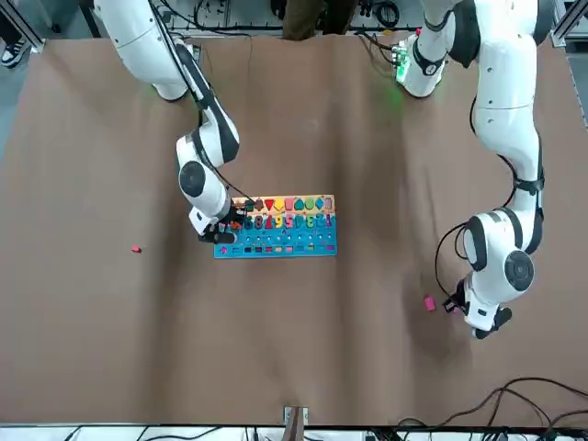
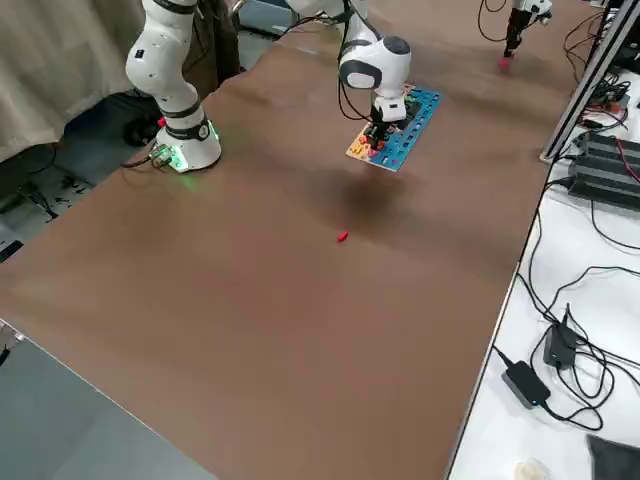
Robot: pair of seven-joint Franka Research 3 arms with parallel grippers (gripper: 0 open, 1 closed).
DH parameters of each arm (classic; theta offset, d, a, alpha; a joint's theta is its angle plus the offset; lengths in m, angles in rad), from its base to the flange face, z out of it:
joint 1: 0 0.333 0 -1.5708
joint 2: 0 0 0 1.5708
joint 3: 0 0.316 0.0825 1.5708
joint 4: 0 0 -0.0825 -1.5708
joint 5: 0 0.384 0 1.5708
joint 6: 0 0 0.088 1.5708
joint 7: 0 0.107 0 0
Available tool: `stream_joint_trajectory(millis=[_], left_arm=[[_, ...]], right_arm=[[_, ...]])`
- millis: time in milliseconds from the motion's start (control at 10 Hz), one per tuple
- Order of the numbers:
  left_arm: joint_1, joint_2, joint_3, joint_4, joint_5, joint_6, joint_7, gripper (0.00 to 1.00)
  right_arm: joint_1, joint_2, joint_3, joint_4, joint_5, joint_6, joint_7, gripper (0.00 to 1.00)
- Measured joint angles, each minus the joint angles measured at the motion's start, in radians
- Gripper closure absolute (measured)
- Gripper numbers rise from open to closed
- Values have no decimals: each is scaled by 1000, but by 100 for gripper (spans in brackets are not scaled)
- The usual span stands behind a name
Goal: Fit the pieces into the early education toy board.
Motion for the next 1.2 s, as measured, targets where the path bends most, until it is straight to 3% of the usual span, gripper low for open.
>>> stream_joint_trajectory(millis=[300, 600, 1000, 1200], left_arm=[[1, -71, 1, -23, 0, 0, 0, 86], [0, -228, -10, -112, 0, -9, 0, 86], [-3, -396, -109, -209, 9, -37, -25, 86], [-3, -410, -189, -216, 121, -41, -91, 86]], right_arm=[[-1, 0, 0, 0, 0, 0, 0, 59], [-1, 1, 0, 0, 1, 0, 0, 58], [-6, 10, 1, 2, 3, -3, -2, 52], [-7, 12, 1, 5, 4, -7, -2, 51]])
